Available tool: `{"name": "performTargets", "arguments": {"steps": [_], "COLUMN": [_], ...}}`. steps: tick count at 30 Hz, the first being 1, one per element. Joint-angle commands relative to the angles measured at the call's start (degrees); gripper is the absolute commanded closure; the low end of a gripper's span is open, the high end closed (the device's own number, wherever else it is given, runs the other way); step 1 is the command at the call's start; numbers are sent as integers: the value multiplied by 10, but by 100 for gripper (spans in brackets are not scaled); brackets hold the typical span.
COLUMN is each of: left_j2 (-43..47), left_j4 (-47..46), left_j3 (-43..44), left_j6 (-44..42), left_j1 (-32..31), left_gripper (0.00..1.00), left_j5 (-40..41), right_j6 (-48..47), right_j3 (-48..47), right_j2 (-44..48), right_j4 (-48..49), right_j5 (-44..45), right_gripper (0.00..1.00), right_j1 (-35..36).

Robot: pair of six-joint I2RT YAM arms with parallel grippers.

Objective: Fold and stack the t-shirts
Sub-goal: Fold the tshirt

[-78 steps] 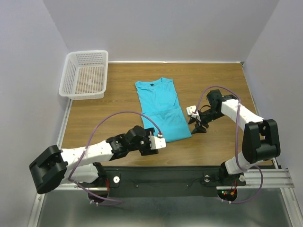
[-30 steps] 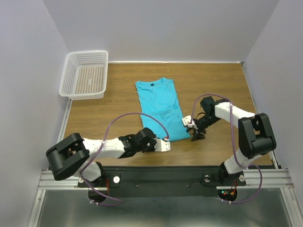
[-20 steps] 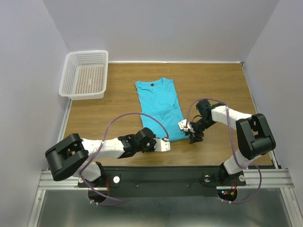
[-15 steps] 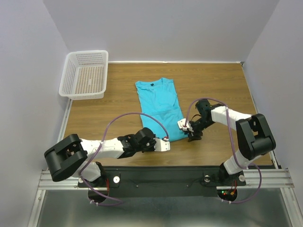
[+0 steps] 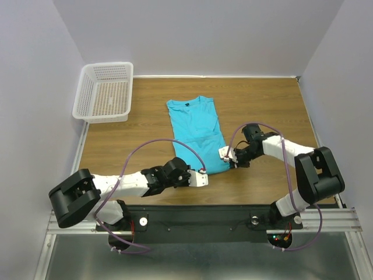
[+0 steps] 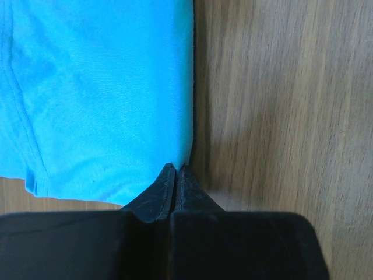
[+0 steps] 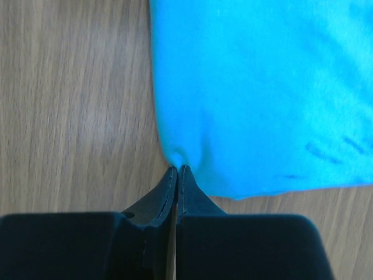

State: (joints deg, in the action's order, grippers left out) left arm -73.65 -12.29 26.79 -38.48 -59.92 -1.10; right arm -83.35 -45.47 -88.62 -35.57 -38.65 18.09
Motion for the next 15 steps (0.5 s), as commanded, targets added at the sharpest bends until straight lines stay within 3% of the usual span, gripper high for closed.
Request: {"name": "performTargets", "arguments": {"steps": [1,8,15], "left_j2": [32,117,150], "left_j4": [3,32,57], "left_j3": [-4,8,42], "left_j6": [7,15,-12], "left_j1": [2,30,78], "left_gripper": [100,100,100], "left_j5": [-4,-22,-50], "right_j6": [55,114,216], "right_j3": [1,-101,-229], "right_j2": [42,86,60], "right_j4": [-20,-119,-119], "right_j5": [20,-30,-49], "right_gripper": [99,99,99], "right_j1": [5,4,4]}}
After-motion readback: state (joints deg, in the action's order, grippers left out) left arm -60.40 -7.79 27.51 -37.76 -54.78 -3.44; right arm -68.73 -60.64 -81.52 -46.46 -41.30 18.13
